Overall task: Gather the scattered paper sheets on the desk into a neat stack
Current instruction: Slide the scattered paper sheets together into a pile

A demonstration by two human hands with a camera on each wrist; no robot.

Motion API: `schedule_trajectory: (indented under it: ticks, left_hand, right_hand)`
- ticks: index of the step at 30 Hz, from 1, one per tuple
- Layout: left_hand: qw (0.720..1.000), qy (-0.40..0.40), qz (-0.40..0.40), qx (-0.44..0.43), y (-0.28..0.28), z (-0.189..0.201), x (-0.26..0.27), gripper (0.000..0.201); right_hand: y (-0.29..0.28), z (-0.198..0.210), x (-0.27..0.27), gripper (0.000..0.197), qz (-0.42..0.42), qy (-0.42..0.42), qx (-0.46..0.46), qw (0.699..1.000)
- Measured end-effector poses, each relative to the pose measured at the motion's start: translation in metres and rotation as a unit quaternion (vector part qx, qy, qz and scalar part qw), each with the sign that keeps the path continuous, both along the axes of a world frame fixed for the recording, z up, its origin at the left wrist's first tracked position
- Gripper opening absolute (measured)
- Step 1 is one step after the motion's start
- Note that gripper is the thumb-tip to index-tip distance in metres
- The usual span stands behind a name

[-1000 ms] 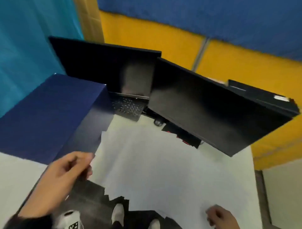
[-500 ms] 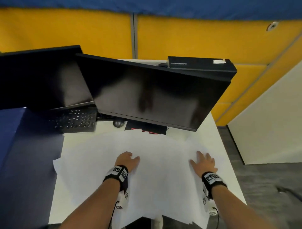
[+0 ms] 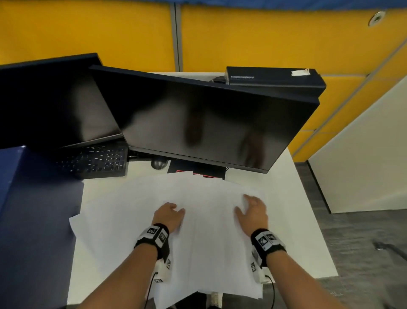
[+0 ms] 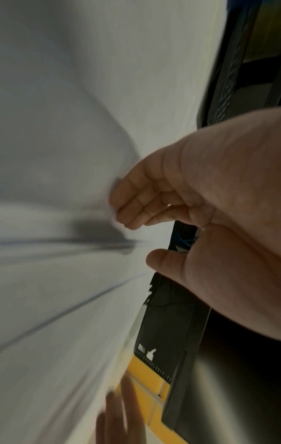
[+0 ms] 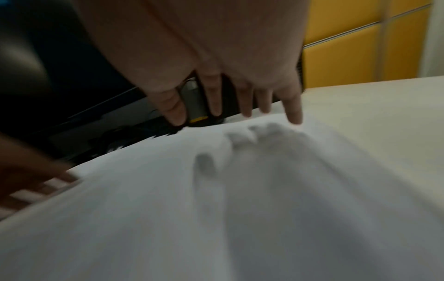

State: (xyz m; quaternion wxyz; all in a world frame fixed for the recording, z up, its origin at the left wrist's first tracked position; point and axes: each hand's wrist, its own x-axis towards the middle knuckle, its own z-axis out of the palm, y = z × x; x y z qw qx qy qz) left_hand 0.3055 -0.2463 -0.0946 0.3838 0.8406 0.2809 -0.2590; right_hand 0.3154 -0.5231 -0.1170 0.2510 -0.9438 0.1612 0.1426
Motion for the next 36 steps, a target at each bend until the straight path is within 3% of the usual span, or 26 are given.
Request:
schedule_trajectory:
  ticks: [3, 5, 7, 10, 15, 18, 22, 26, 30, 32, 36]
  left_hand:
    - [0.999, 0.030, -0.040, 0.016, 0.010, 0.000, -0.001, 0.032]
    - [0.996, 0.049, -0.075, 0.018, 0.001, -0.001, -0.001, 0.041]
    - [0.992, 0.053, -0.113, 0.026, -0.014, -0.005, -0.001, 0.041]
    - [0.989, 0.063, -0.128, 0.040, -0.028, -0.013, -0.004, 0.057]
    - [0.993, 0.025, -0.108, 0.026, -0.016, -0.009, -0.005, 0.060]
    - [0.994, 0.035, -0.090, 0.042, 0.018, -0.003, -0.013, 0.044]
    - [0.965, 0.160, -0.202, 0.058, 0.039, -0.002, -0.037, 0.048]
    - [0.953, 0.147, -0.261, 0.042, 0.017, -0.017, -0.056, 0.039]
    - [0.970, 0.093, -0.219, 0.045, 0.023, -0.011, -0.061, 0.034]
    - [0.985, 0.068, -0.138, 0.077, 0.046, -0.009, -0.059, 0.034]
    - [0.968, 0.053, 0.033, 0.241, 0.088, -0.012, -0.051, 0.074]
  right_hand:
    - [-0.043, 0.003, -0.001, 0.077, -0.215, 0.103, -0.064, 0.969]
    - [-0.048, 0.002, -0.004, 0.078, -0.246, 0.159, -0.067, 0.954]
    - [-0.035, -0.002, -0.002, 0.080, -0.214, 0.157, -0.043, 0.963]
    - [-0.010, -0.003, 0.003, 0.081, -0.160, 0.149, 0.000, 0.976]
    - [0.012, 0.002, 0.012, 0.073, -0.103, 0.119, 0.162, 0.974]
    - [0.005, 0.006, 0.012, 0.072, -0.088, 0.101, 0.096, 0.986]
    - [0.001, -0.004, -0.012, 0.065, -0.035, 0.177, 0.028, 0.983]
    - [0.029, -0.016, -0.042, 0.058, 0.033, 0.192, -0.013, 0.981]
    - [0.025, -0.006, -0.037, 0.066, -0.003, 0.199, -0.003, 0.980]
    - [0.010, -0.004, -0.026, 0.067, -0.045, 0.174, 0.010, 0.984]
    - [-0.009, -0.002, 0.002, 0.067, -0.104, 0.132, 0.046, 0.985]
